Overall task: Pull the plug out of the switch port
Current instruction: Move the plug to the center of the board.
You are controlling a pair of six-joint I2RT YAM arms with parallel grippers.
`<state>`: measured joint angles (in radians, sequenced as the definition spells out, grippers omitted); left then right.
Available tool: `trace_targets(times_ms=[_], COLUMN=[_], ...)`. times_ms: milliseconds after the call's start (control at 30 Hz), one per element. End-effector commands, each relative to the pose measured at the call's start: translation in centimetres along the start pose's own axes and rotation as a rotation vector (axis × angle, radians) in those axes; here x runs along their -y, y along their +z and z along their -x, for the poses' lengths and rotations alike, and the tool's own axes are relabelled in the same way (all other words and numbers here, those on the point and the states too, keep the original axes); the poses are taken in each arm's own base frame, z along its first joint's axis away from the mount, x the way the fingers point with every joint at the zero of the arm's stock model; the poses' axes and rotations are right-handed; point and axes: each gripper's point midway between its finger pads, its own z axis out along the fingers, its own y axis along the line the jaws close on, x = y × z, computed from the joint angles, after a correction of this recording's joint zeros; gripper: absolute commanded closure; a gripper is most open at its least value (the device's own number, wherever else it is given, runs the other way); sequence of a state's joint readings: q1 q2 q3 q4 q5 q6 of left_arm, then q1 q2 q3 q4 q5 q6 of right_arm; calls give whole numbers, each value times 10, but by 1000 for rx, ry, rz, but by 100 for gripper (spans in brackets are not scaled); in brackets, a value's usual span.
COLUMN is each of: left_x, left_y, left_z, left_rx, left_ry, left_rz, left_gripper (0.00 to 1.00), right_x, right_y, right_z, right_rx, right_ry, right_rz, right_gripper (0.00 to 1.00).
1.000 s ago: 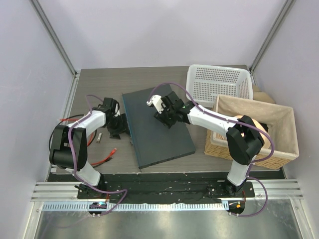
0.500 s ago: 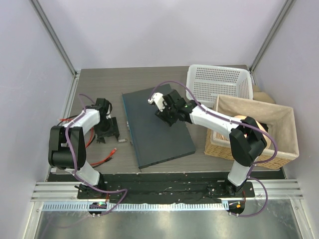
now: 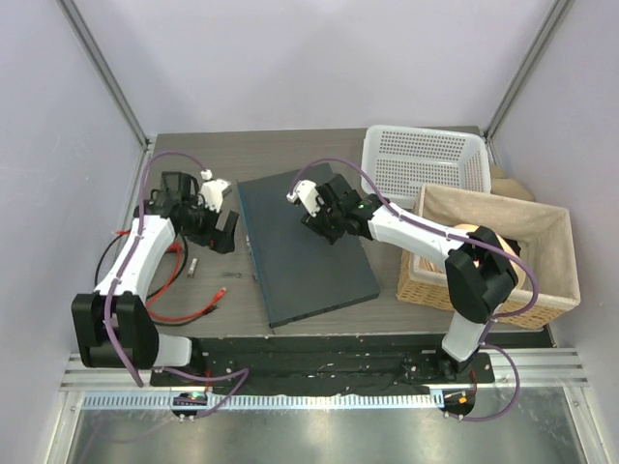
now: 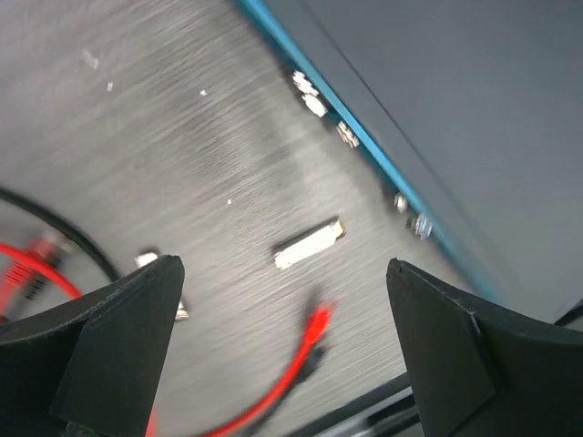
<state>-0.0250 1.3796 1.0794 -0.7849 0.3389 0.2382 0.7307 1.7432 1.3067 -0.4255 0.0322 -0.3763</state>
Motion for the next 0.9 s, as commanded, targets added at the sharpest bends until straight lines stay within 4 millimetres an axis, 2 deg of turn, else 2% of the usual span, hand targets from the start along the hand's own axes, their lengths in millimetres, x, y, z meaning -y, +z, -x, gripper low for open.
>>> trace_targets(times_ms=[0, 67, 100, 133, 233, 267, 367, 467, 500, 567, 733, 767, 867], left_x=[15, 19, 24, 23, 20, 20, 17, 16, 14, 16, 10, 10, 9], left_y=[-6, -9, -15, -13, 0, 5, 25, 40, 47, 56, 68, 68, 70], left_z=[-37, -52, -67, -69, -63, -61, -51, -48, -41, -45, -62, -67, -74], left_rx=[-94, -143, -187, -183, -192, -201, -229, -230, -202, -216, -310, -326, -326], left_ry=[475, 612, 683, 808, 851, 849, 828, 856, 878, 899, 910, 914, 950], left_rz=[-199, -278, -342, -386, -426, -433, -444, -425, -399, -403, -430, -437, -442], left_gripper=[0, 0, 0, 0, 7, 16, 29, 33, 33, 34, 45, 46, 45], right_x=[16, 18, 17, 18, 14, 14, 16, 22, 27, 36, 85, 95, 122], right_y=[-16, -18, -18, -18, -15, -15, -22, -33, -39, -47, -84, -97, -121], right_z=[28, 27, 27, 26, 22, 21, 25, 27, 29, 33, 45, 54, 64], right_rx=[91, 91, 92, 90, 82, 80, 89, 99, 108, 126, 154, 167, 176], right_ry=[-16, -13, -15, -9, -2, 3, 2, -8, -6, 15, 131, 135, 134], right_rz=[-52, -56, -55, -55, -41, -40, -49, -79, -97, -122, -181, -194, -235], right_gripper=[49, 49, 49, 49, 49, 49, 49, 49, 49, 50, 50, 50, 50])
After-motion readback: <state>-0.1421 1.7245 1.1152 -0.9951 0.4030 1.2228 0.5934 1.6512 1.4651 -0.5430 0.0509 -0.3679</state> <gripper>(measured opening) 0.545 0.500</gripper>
